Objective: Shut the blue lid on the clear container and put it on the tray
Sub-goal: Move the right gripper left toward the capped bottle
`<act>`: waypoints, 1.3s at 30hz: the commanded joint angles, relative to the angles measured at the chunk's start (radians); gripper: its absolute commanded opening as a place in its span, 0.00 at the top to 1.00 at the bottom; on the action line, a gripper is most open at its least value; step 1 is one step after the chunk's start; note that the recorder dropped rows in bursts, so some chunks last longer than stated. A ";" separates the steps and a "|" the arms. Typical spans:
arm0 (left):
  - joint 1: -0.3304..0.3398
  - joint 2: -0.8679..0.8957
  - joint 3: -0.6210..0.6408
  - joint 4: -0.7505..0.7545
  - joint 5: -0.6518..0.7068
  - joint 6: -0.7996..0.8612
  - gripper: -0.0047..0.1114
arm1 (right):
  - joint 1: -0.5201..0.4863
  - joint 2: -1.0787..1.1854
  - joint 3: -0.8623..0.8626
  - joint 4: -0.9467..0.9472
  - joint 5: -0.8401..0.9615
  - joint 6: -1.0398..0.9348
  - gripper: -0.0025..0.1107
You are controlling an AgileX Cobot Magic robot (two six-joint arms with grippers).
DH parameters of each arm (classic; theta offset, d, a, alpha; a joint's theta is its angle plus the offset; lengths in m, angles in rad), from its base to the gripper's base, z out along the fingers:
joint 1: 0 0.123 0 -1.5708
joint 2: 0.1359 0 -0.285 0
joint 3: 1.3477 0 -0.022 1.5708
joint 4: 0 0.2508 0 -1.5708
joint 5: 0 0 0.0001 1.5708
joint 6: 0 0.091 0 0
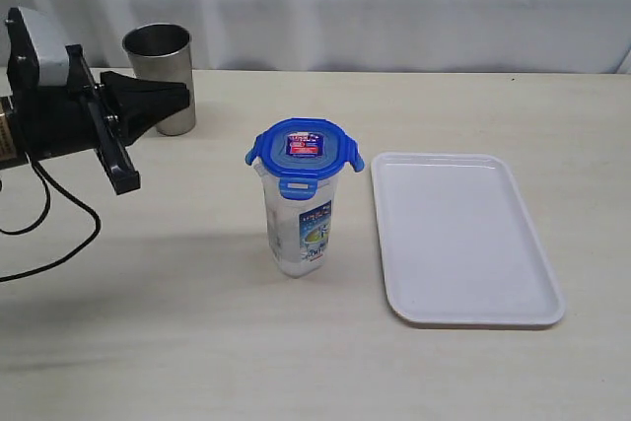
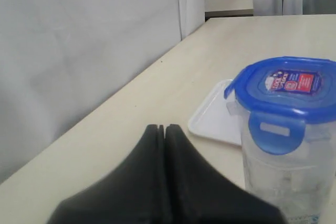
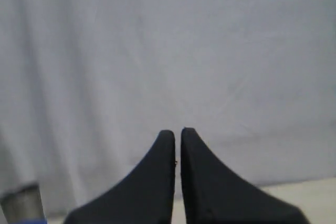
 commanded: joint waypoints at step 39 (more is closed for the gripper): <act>-0.070 0.142 -0.089 -0.057 0.034 -0.018 0.96 | -0.003 1.427 -0.789 -0.598 0.006 0.118 0.94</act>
